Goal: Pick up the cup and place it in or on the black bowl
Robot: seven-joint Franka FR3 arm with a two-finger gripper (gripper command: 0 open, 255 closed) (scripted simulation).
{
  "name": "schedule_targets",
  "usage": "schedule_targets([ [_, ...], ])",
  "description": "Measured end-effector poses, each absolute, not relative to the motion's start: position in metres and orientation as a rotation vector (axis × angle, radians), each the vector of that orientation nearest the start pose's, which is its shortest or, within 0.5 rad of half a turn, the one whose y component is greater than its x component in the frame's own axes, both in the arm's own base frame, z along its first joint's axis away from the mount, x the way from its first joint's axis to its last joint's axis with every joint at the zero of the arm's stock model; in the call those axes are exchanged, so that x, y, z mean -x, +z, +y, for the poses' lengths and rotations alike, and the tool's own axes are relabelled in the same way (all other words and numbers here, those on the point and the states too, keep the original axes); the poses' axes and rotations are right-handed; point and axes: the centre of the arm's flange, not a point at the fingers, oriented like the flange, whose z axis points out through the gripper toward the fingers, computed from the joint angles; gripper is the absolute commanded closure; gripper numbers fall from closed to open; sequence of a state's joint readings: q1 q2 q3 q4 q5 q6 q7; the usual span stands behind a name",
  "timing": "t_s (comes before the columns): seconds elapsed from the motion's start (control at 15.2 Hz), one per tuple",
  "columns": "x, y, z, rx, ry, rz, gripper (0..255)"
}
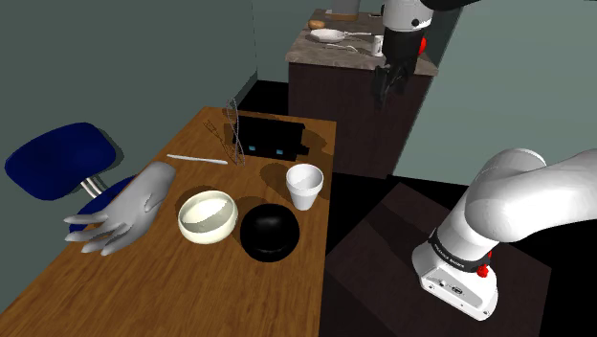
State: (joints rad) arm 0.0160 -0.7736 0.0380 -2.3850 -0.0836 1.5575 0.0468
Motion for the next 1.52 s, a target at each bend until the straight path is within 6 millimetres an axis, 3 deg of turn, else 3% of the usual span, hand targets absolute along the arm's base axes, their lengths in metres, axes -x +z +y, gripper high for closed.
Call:
schedule_targets([
  [0.13,-0.308,0.567,0.014,3.253,0.078,0.005,0],
  [0.33,-0.321,0.543,0.032,3.255,0.062,0.007,0],
  [1.52,-0.398,0.367,0.161,3.259,-0.059,0.026,0],
])
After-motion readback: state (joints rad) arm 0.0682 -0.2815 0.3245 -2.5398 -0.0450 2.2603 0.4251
